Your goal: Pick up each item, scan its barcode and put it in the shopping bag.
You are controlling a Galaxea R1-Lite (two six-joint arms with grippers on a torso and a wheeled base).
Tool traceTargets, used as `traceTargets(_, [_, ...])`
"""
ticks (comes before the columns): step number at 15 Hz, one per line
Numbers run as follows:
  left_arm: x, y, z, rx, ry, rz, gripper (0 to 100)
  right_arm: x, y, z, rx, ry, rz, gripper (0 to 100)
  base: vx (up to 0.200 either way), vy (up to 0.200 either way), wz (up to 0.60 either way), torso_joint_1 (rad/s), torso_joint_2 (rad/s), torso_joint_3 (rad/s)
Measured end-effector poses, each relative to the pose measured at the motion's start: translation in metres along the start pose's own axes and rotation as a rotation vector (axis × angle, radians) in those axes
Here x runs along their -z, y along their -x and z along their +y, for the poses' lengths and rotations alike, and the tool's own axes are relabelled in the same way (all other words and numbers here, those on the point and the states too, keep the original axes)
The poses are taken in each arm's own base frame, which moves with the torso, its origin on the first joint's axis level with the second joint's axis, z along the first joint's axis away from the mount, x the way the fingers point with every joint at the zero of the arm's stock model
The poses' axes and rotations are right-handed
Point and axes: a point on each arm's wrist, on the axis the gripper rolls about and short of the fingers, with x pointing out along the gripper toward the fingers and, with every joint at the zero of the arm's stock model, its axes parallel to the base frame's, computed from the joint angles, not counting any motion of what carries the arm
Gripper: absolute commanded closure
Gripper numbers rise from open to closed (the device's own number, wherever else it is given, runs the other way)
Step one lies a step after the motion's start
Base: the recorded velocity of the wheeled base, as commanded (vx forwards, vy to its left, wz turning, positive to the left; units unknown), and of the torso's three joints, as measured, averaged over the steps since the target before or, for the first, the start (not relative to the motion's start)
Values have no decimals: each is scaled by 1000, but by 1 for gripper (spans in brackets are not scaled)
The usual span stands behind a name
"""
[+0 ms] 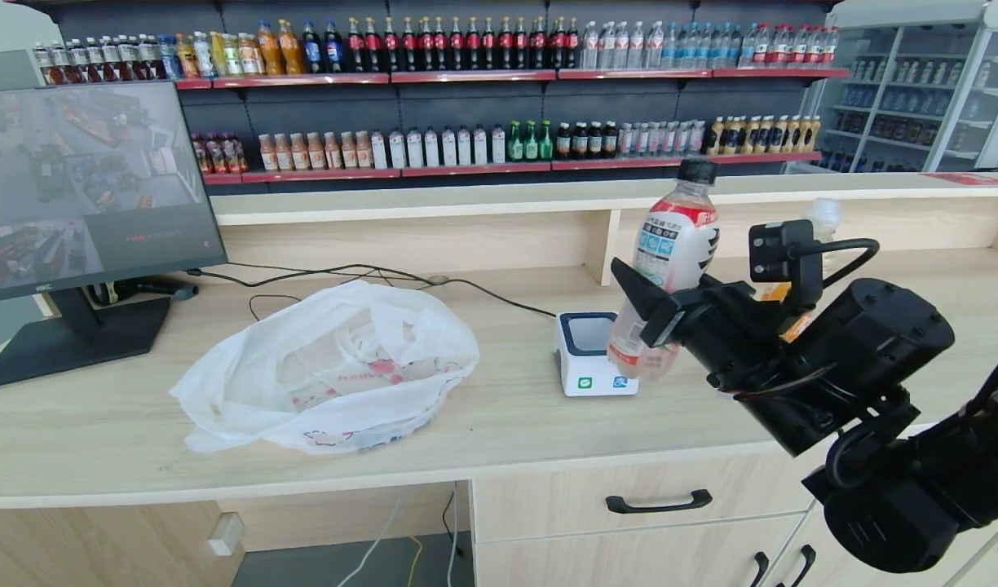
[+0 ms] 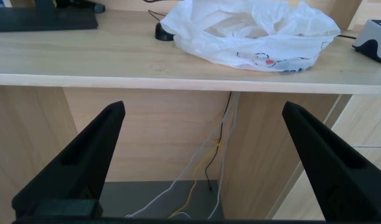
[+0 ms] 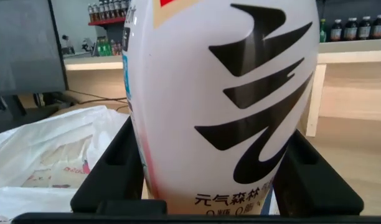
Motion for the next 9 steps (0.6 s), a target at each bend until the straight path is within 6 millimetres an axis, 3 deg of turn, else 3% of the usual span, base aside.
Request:
traceTargets(4, [0,0,0,0,0,0,0,-1,-2,3,-2,1,-12,100,0,0,0,0,0,0])
traceTargets(9, [0,0,0,0,0,0,0,-1,-1,4,-5,1,-7,100,0,200,0,3,3,1])
